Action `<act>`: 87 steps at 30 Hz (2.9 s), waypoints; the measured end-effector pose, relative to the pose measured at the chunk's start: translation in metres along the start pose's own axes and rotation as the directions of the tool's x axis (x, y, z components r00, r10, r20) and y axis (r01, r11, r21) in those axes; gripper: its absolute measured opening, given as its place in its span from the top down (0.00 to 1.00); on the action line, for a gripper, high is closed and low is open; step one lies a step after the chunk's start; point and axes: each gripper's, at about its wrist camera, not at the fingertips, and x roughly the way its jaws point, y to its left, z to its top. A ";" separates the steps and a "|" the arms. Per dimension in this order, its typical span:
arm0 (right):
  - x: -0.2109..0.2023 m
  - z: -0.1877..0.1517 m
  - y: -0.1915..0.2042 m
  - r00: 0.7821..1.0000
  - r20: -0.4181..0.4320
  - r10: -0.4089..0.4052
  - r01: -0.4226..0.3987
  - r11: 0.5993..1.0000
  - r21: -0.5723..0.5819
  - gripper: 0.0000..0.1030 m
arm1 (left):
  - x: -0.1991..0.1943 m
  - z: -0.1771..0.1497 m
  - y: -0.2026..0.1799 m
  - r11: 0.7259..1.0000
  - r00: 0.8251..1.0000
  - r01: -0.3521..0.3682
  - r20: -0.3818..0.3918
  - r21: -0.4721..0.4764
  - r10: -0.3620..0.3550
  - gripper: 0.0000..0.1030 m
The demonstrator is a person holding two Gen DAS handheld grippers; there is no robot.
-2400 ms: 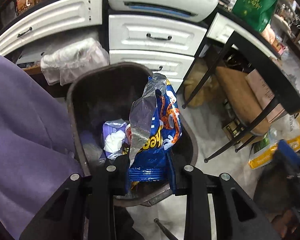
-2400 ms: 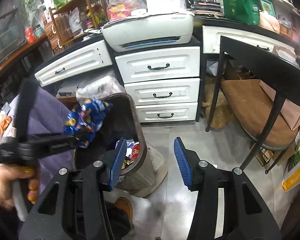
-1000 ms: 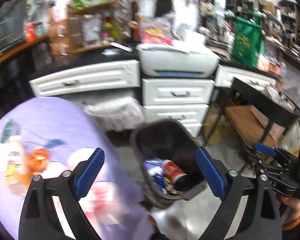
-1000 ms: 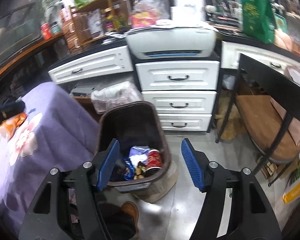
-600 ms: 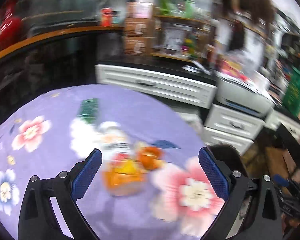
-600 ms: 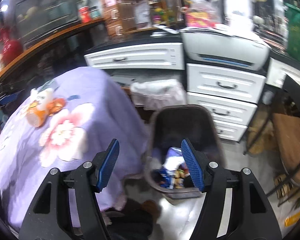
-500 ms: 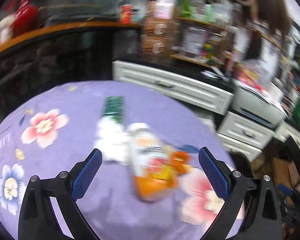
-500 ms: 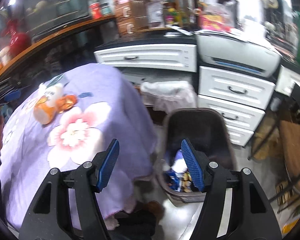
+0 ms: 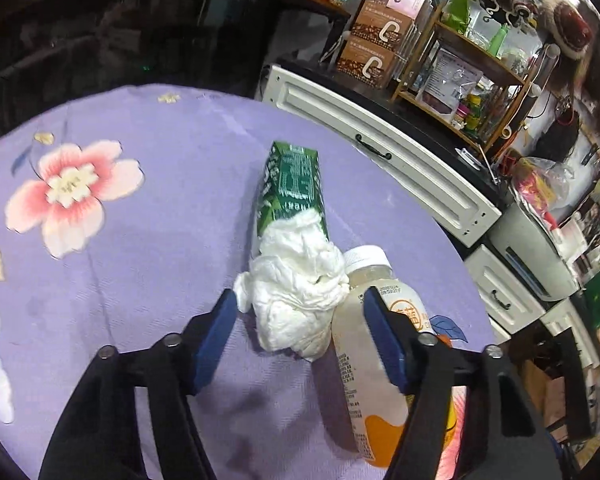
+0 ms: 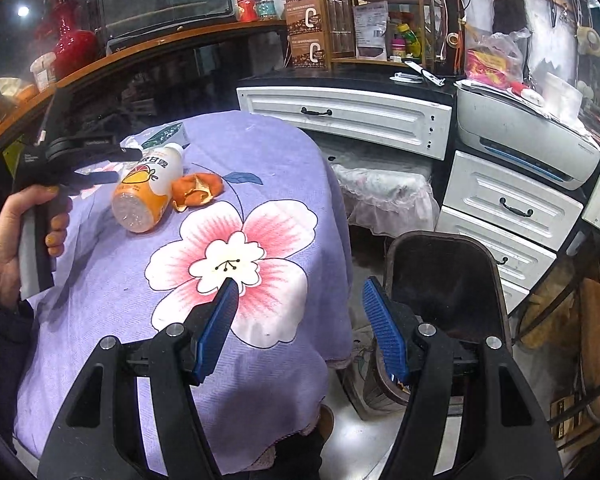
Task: Collect trash
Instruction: 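Grasp the white tissue with the left tool while the right tool grasps the juice bottle, then carry the tissue and juice bottle to the bin and release the bottle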
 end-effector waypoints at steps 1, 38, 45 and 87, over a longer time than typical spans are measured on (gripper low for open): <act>0.001 0.001 0.001 1.000 0.000 0.000 0.000 1.000 -0.002 0.37 | 0.002 0.000 0.001 1.000 1.000 0.001 -0.006 -0.004 -0.001 0.45; 0.163 0.123 0.173 0.959 -0.268 0.091 -0.131 0.982 -0.135 0.37 | -0.058 0.007 0.050 0.987 0.963 -0.143 0.221 -0.075 0.156 0.73; 0.177 0.118 0.169 0.952 -0.297 0.079 -0.116 0.987 -0.111 0.40 | -0.057 0.006 0.049 0.989 0.966 -0.134 0.212 -0.070 0.146 0.73; 0.027 -0.010 -0.146 0.993 -0.054 -0.107 0.118 0.953 0.277 0.40 | -0.059 -0.059 -0.123 0.900 0.950 0.275 0.047 0.338 -0.308 0.73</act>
